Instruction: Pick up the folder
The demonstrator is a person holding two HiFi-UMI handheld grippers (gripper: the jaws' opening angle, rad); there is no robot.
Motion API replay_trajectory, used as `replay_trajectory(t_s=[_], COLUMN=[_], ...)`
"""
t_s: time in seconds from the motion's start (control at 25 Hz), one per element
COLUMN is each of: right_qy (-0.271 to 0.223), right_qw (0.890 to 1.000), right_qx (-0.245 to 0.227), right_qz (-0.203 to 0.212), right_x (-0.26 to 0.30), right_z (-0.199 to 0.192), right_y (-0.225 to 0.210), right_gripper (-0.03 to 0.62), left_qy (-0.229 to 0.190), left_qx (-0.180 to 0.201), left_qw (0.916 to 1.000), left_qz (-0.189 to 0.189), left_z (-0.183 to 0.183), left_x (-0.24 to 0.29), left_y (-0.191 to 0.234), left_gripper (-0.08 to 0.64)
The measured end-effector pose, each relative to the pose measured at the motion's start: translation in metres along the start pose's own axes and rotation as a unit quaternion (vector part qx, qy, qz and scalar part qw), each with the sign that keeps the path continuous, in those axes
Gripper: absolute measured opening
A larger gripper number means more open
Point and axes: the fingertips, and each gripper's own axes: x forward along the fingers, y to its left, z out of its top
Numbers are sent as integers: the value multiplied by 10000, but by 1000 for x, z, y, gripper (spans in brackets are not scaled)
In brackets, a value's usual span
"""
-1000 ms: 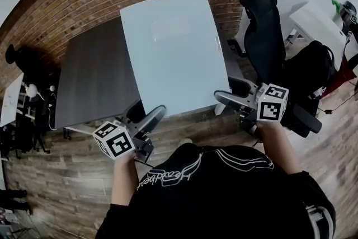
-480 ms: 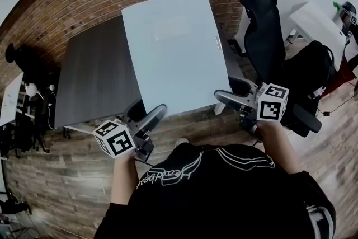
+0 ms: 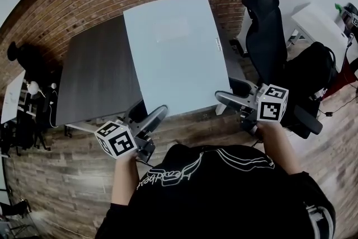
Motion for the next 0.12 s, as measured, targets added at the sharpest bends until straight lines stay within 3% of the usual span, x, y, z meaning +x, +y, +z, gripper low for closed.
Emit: replay_trajectory(t_s=[0.12], right_qy=[20], right_qw=[10000], right_qx=[32], right_qz=[11], right_x=[0], right_z=[-1], right_y=[-1], right_gripper=[291], left_qy=[0], left_qx=[-7], left_qw=[10000], left_qz=[19], left_z=[1], left_x=[1], left_y=[-1], left_gripper=[356])
